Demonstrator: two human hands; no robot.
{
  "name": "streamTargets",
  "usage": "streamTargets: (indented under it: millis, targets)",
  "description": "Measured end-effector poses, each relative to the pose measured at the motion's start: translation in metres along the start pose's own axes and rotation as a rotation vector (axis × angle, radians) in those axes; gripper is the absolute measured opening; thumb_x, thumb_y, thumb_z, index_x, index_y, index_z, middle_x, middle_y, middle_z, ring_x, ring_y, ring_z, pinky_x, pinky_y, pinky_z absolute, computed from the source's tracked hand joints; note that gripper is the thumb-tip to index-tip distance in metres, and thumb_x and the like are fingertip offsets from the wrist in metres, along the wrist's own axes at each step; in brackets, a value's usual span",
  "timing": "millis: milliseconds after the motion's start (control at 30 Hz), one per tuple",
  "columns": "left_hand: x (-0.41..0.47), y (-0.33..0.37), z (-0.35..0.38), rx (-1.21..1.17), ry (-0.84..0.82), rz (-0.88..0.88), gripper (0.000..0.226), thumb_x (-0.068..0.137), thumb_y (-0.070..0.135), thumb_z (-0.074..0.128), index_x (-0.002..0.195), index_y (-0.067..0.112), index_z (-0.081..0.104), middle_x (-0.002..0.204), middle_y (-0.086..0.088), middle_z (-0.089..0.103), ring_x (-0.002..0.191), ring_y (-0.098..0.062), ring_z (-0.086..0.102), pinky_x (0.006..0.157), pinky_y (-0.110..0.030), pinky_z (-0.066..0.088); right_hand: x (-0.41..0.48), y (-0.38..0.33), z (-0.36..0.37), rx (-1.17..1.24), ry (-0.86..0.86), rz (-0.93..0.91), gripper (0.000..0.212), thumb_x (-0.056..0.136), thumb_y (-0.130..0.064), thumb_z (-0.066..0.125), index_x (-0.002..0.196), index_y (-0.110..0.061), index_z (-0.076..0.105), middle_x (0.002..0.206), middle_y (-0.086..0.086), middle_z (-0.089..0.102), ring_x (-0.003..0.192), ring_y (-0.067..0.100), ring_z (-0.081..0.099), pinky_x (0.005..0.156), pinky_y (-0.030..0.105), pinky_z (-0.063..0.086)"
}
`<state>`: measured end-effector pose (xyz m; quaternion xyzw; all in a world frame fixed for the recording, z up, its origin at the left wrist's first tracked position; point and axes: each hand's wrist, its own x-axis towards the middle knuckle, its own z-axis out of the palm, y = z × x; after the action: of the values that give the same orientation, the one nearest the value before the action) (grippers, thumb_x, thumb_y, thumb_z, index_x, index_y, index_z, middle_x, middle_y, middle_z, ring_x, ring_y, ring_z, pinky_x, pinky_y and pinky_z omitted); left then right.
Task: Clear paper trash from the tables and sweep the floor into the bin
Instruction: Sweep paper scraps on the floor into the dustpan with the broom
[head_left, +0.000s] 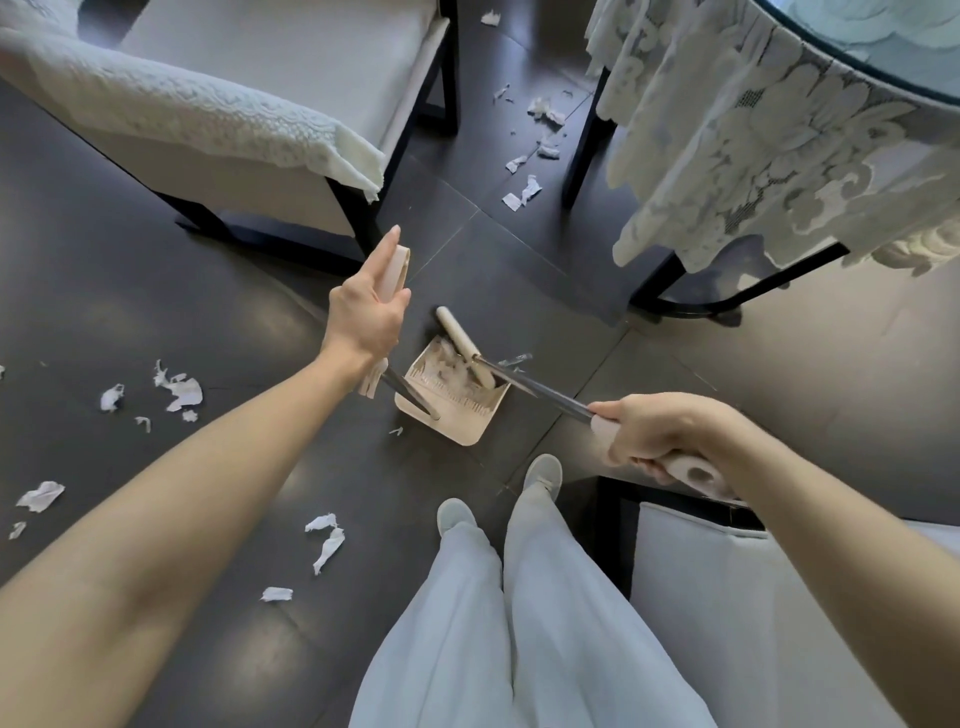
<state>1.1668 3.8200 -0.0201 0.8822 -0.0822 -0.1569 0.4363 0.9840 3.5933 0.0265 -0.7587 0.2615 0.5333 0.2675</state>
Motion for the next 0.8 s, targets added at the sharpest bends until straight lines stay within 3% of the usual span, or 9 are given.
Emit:
streamTargets:
  millis: [133,333,433,600,800]
  targets:
    - [-0.001,-0.004,-0.003,-0.005,0.002,0.001,0.066,0.085,0.019,0.058,0.137,0.053,0.037,0.129,0.012,0.057,0.094,-0.035,0.065,0.086,-0.046,0.055,-0.023,0.013,-0.016,0.219,0.026,-0.003,0.067,0.090,-0.009,0.058,0.146,-0.037,0.034,0.052,0.002,0.049,0.036,0.012,0.041,0.040,0.020,0.040]
    - [-0.003,-0.003,-0.004,-0.029,-0.006,0.006,0.066,0.086,0.020,0.058,0.135,0.057,0.035,0.127,0.016,0.056,0.093,-0.037,0.065,0.085,-0.047,0.055,-0.049,0.007,-0.029,0.284,0.077,-0.032,0.069,0.093,-0.008,0.058,0.149,-0.035,0.028,0.058,0.007,0.046,0.039,0.012,0.039,0.038,0.021,0.038]
    - [-0.001,-0.004,-0.005,-0.047,0.003,-0.003,0.066,0.086,0.019,0.058,0.135,0.057,0.035,0.127,0.011,0.060,0.093,-0.039,0.065,0.085,-0.048,0.055,-0.055,0.010,-0.039,0.382,0.094,-0.040,0.068,0.093,-0.007,0.058,0.148,-0.033,0.029,0.050,0.003,0.045,0.034,0.008,0.038,0.036,0.019,0.037]
    - [0.007,0.002,-0.006,-0.069,0.019,-0.017,0.066,0.086,0.020,0.058,0.135,0.057,0.035,0.120,0.020,0.057,0.094,-0.038,0.065,0.085,-0.047,0.055,-0.056,0.016,-0.064,0.600,0.074,-0.036,0.066,0.094,-0.006,0.058,0.147,-0.033,0.031,0.040,-0.003,0.041,0.033,0.005,0.036,0.033,0.015,0.034]
    - [0.023,0.011,-0.010,-0.086,0.091,-0.079,0.067,0.086,0.020,0.055,0.136,0.058,0.033,0.130,0.013,0.057,0.096,-0.042,0.063,0.088,-0.048,0.054,-0.033,-0.015,-0.093,0.477,0.115,-0.094,0.070,0.093,-0.003,0.059,0.150,-0.028,0.027,0.036,-0.004,0.045,0.030,0.005,0.039,0.034,0.015,0.036]
